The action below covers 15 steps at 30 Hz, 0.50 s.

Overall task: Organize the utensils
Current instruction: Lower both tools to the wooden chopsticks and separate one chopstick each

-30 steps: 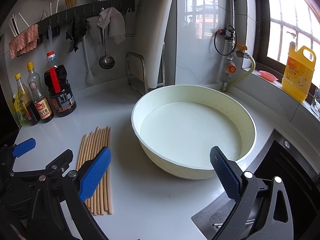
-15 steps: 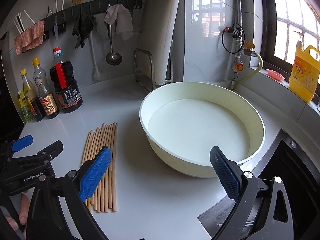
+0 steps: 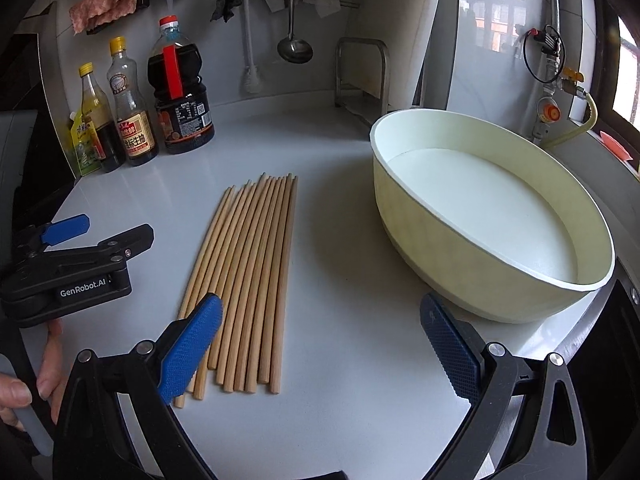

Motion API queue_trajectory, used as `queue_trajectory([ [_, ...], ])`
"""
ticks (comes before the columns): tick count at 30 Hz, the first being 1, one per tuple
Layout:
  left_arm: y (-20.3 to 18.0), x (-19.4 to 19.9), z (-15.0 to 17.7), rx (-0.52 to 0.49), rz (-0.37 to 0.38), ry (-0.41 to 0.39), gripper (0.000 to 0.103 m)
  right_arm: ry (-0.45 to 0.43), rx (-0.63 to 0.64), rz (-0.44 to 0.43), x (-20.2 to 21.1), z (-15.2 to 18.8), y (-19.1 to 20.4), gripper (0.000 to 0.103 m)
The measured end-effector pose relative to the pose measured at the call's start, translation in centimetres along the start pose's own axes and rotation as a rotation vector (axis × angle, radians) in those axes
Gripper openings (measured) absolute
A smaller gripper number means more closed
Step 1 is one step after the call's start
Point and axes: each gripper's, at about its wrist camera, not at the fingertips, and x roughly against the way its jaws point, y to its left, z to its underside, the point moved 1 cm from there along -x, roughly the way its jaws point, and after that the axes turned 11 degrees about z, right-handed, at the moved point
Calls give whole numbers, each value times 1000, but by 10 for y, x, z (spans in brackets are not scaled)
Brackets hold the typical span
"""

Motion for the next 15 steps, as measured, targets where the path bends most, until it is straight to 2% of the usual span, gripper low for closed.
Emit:
queue_trajectory([
  [2, -2, -6, 2, -14, -19, 21, 97, 19, 24, 30, -6, 3, 4, 95],
  [9, 0, -19, 8, 2, -7, 81, 97, 73, 52, 108, -23, 8, 8, 95],
  [15, 2, -25, 12, 19, 5, 112, 97, 69, 72, 163, -30, 11, 10, 95],
])
